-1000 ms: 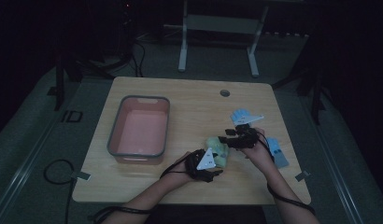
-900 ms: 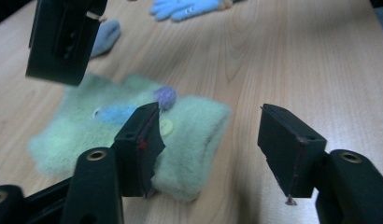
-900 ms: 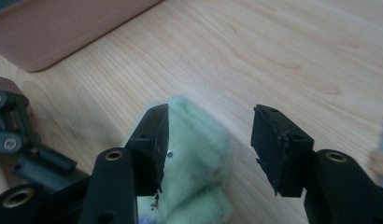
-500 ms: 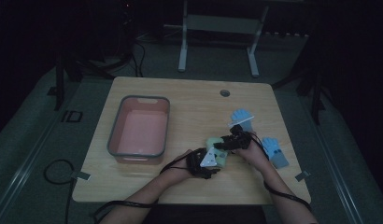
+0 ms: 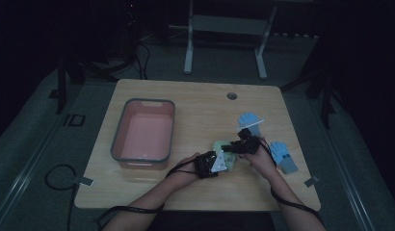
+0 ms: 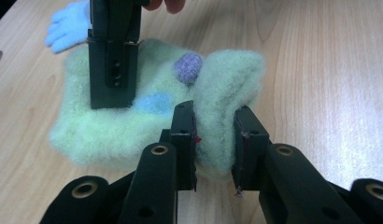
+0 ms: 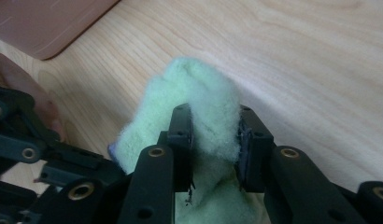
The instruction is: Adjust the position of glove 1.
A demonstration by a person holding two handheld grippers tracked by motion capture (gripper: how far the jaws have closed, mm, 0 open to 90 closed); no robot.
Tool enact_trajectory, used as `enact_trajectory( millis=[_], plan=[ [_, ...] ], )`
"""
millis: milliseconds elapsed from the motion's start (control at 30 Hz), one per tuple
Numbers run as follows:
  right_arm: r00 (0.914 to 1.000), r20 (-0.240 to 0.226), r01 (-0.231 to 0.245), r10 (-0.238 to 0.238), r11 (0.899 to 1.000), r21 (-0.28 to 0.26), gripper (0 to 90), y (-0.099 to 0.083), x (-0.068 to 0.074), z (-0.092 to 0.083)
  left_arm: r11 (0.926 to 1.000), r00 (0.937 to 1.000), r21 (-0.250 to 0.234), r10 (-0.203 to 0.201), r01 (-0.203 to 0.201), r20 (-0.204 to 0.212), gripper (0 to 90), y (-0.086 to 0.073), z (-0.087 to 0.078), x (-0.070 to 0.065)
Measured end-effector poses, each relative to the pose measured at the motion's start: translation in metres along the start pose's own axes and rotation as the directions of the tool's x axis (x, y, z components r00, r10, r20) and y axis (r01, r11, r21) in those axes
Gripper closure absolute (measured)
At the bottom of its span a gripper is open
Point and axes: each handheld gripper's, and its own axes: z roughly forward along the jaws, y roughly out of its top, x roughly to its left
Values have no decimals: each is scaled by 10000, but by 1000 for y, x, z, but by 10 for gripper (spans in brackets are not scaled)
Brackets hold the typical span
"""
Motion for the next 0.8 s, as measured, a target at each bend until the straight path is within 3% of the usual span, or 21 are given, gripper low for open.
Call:
enact_trajectory(
  millis=[433, 567, 800],
  plan=[
    [9996, -223, 163, -178, 9977, -659, 713, 31, 16, -25, 9998, 9998, -185, 96, -99, -174, 749, 20, -38, 22],
    [9992, -279, 257, -279, 9966, -787, 714, 43, 21, -29, 9997, 9998, -244, -45, 40, -211, 749, 21, -50, 30],
    [9984, -253, 485, -508, 9954, -824, 714, 65, 34, -30, 9998, 9988, -168, 46, -54, -495, 749, 20, -65, 38]
  ],
)
